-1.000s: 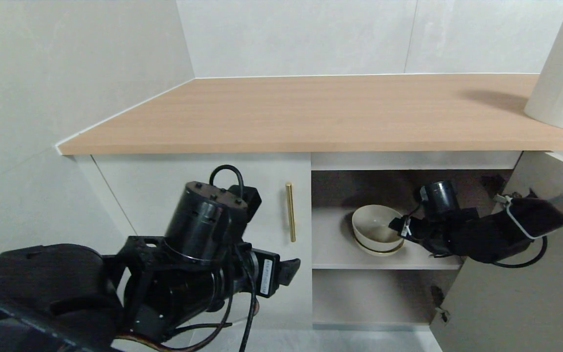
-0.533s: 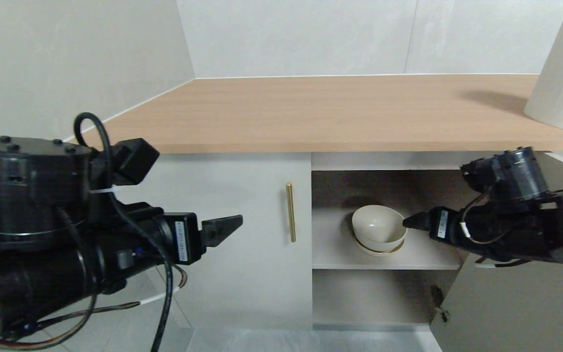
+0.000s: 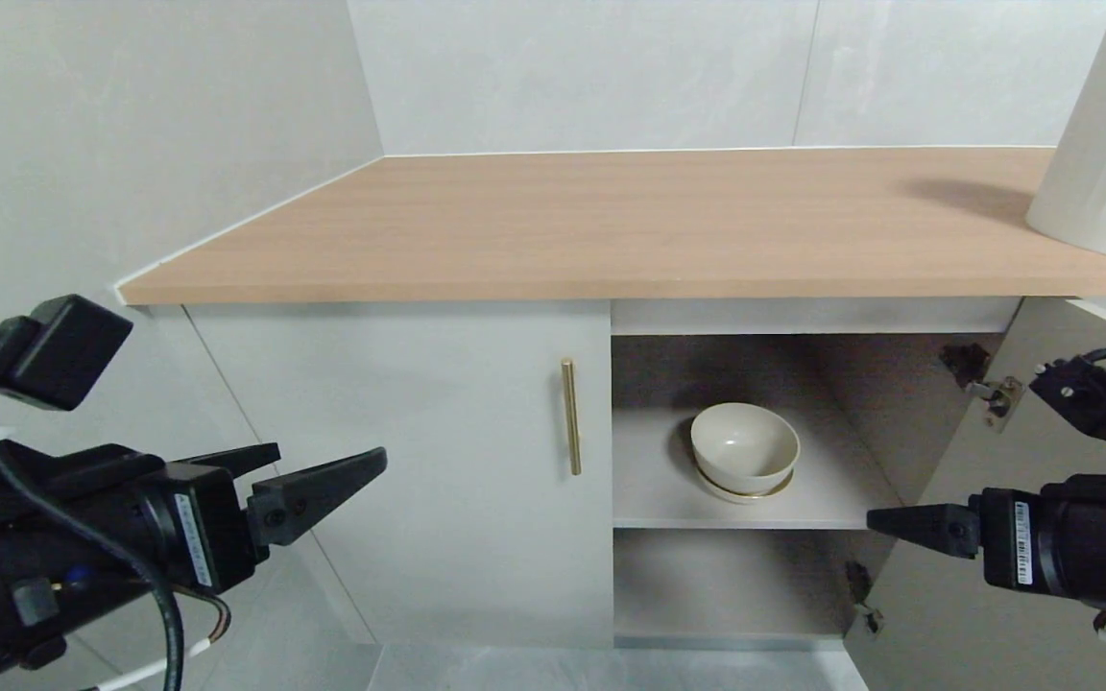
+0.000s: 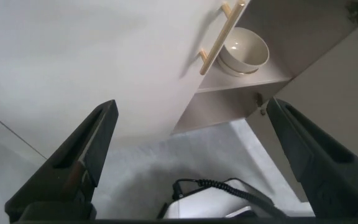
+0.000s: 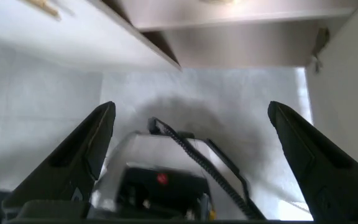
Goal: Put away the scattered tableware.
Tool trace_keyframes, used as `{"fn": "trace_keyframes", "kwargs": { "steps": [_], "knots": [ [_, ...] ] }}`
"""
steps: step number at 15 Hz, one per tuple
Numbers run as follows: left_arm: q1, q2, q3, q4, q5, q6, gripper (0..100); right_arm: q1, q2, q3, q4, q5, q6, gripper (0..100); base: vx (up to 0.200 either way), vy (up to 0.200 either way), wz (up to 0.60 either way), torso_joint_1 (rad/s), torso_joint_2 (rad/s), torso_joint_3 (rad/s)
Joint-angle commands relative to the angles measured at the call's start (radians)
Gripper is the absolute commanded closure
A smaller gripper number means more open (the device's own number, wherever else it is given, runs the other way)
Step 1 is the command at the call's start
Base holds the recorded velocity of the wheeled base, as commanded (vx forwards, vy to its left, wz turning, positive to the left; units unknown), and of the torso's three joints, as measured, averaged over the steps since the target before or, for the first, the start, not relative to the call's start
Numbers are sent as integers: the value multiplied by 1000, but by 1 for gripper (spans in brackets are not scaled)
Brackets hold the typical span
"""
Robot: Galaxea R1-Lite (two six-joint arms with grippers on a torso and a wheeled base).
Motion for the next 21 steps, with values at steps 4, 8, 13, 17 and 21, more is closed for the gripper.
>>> {"fn": "trace_keyframes", "kwargs": {
  "steps": [4,8,13,17,21],
  "knots": [
    [2,0,8,4,-1,2,0,20,-43,17,4,0,-4,0,-100,0,0,2,2,1],
    [-1,9,14,4,-1,2,0,23,-38,30,4,0,-5,0,-200,0,0,9,4,2],
    [-9,8,16,4,0,2,0,36,-37,41,4,0,-16,0,-200,0,0,0,0,4],
    [-9,8,16,4,0,2,0,36,-32,41,4,0,-16,0,-200,0,0,2,1,0],
    [-9,8,20,4,-1,2,0,36,-38,47,4,-1,-16,0,-150,0,0,2,1,3]
  ]
}}
